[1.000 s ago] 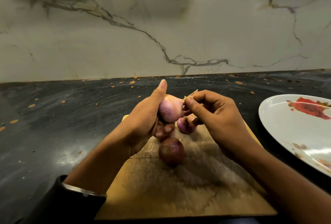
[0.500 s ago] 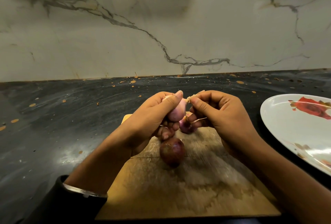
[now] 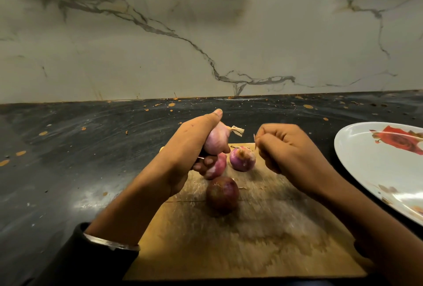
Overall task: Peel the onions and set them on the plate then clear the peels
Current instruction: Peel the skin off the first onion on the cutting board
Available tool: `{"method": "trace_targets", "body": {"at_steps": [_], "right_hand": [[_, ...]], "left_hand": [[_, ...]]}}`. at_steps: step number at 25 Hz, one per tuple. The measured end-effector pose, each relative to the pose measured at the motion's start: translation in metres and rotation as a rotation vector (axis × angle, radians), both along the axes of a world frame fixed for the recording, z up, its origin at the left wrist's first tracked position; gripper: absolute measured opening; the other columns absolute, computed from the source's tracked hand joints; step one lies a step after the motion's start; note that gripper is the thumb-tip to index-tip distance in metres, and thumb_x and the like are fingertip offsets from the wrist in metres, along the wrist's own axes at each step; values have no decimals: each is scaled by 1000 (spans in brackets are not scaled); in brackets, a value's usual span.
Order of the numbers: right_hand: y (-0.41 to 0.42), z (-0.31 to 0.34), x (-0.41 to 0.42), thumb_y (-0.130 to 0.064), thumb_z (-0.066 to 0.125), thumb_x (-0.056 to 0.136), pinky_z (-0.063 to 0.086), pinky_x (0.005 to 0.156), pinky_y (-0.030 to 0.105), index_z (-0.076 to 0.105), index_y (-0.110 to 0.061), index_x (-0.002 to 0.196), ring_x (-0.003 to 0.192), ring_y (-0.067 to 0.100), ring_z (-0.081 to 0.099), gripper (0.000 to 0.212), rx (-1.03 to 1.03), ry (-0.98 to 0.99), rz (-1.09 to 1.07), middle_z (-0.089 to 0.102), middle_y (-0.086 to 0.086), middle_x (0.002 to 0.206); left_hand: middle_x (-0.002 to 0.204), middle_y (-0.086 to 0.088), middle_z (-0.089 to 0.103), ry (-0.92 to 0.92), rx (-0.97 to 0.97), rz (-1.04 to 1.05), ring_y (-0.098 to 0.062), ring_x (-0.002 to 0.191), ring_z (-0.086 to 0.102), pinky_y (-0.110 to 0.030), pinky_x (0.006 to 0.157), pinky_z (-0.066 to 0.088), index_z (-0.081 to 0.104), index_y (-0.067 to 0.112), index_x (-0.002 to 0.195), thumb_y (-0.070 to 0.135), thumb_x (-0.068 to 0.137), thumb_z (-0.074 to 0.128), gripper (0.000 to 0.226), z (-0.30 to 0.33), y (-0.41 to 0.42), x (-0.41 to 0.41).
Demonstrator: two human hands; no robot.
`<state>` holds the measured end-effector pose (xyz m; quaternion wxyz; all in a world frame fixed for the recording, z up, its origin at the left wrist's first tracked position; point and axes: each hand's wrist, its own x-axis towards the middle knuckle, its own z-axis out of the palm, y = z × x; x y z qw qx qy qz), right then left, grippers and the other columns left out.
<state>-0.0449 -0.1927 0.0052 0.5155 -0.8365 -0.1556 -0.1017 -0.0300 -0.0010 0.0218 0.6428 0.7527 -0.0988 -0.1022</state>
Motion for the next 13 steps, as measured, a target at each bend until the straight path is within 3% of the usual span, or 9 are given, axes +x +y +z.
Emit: {"method": "trace_targets", "body": {"at_steps": [2,4,6,8,10,13], "right_hand": [[-2,-1,-2,-40,52,99,40,53,29,68,-29,58,48,7,49,45,-247,-15,37,57,-10,50],[-5,-5,-2,-48,57,97,41,54,36,68,-25,65,51,13,51,41,-511,-80,34,56,-5,51],[-4,-5,-2,-40,71,88,45,55,35,61,-25,69,56,11,54,26,-536,-141,44,59,-6,59],[0,-2,-4,-33,79,83,51,59,27,66,-26,86,64,11,63,15,-297,-114,66,68,-4,73],[4,-2,-3,-36,79,79,57,63,26,69,-20,98,73,18,71,27,66,-47,35,73,3,83],[9,-7,-1,-35,75,75,57,64,25,73,-13,98,78,20,74,32,366,-5,-20,76,6,87]], "left_hand": [[50,-2,51,10,-19,3,-10,39,33,-24,44,22,63,-4,89,53,102,34,65,1,0,0],[48,-1,47,15,-24,-9,-12,40,32,-27,47,23,66,0,88,56,101,34,66,0,-1,1],[54,-3,50,6,-45,-24,-15,44,37,-25,45,28,68,-1,95,56,101,36,65,-1,-1,2],[61,-6,57,-1,-94,-29,-17,48,46,-23,41,35,61,-5,108,52,101,39,61,-2,-3,1],[65,-9,61,1,-134,-49,-16,49,55,-22,40,42,54,-3,113,50,100,40,56,-1,-6,-2],[75,-15,70,11,-170,-105,-21,60,68,-27,47,53,43,5,117,50,94,44,51,0,-9,-8]]}}
